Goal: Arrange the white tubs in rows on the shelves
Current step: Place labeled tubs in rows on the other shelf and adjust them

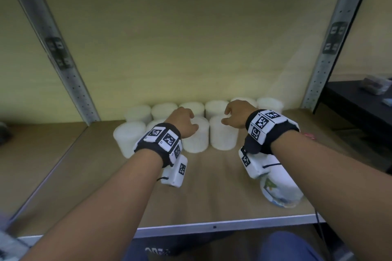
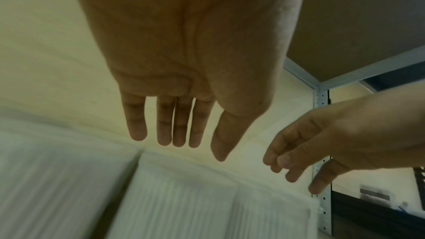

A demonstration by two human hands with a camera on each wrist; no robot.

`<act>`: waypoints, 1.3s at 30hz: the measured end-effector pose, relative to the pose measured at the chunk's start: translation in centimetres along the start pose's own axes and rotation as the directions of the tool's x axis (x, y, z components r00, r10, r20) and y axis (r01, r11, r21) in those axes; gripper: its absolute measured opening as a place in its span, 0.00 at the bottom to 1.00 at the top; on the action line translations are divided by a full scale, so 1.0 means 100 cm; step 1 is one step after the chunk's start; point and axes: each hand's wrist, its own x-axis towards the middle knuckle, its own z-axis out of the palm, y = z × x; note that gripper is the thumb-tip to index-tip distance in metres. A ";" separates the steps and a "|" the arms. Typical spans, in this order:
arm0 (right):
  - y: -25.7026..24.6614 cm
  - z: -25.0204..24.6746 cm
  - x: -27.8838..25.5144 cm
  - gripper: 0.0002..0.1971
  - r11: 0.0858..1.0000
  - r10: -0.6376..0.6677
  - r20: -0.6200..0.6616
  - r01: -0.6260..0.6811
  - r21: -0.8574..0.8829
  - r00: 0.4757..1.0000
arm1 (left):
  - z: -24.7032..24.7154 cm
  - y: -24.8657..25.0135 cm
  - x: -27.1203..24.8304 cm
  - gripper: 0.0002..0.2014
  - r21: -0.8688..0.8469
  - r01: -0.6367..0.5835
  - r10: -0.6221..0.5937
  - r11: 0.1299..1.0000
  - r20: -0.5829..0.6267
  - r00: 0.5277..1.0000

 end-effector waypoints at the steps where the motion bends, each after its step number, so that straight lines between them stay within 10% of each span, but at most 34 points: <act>1: -0.003 0.002 0.007 0.24 1.000 0.009 0.015 -0.009 -0.028 1.000 | 0.002 -0.002 0.004 0.25 0.001 -0.001 0.001 1.000 0.005 1.000; 24: -0.008 0.019 0.044 0.30 0.952 0.017 0.096 0.013 -0.305 0.995 | 0.019 -0.007 0.029 0.26 0.092 -0.057 0.057 0.994 0.002 0.998; 39: -0.005 0.009 0.035 0.26 0.978 -0.030 0.169 0.063 -0.198 0.985 | 0.021 -0.008 0.029 0.25 0.073 -0.058 0.059 0.996 -0.015 0.998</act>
